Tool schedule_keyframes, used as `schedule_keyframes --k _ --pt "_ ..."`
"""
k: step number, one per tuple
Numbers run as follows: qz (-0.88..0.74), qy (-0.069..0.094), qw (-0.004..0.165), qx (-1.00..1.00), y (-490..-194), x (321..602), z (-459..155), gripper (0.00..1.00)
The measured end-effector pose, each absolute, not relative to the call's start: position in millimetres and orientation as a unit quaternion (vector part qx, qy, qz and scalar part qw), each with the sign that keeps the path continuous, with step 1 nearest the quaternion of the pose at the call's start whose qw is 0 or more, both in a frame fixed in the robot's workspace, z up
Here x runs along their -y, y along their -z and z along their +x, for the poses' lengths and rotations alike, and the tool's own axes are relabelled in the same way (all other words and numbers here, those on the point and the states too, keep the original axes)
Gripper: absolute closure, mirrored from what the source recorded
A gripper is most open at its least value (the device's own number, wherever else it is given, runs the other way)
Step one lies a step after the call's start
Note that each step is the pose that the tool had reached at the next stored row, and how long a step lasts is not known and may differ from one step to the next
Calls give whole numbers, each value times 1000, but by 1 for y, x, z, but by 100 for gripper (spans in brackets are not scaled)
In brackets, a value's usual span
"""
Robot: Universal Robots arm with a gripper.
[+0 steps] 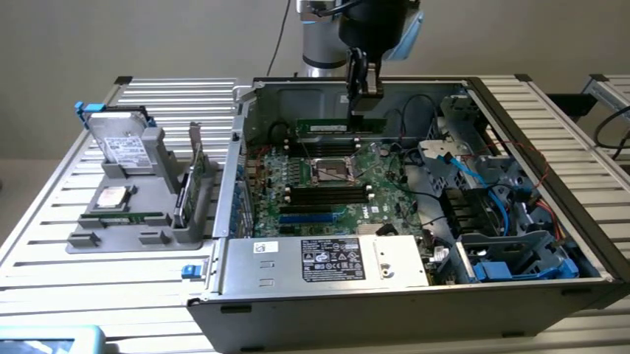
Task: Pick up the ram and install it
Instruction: 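Insert the ram into the slot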
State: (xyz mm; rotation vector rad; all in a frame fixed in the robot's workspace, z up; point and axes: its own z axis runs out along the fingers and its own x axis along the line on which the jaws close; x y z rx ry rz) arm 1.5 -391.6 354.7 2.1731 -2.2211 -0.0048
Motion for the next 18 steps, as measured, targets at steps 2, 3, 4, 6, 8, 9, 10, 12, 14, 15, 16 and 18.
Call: schedule_keyframes --k 2,3,4,6,8,9,10,12,14,15,16,18 --pt "699 -1 19 715 -353 391 0 87" --pt "699 -1 18 715 -351 391 -1 87" --pt "699 -1 18 715 -349 392 -2 87" --pt "699 -1 18 715 -346 391 -4 87" --pt "699 -1 17 715 -343 392 -5 87" --pt "699 -2 16 715 -341 391 -6 87" --pt "699 -3 16 715 -340 392 -6 87" --pt "699 -4 14 715 -337 391 -7 87" --pt "699 -5 13 715 -333 392 -7 87" --pt "699 -6 12 715 -332 392 -7 87" --pt "699 -6 12 715 -330 393 -7 87" --pt "699 -7 11 715 -326 394 -7 87"
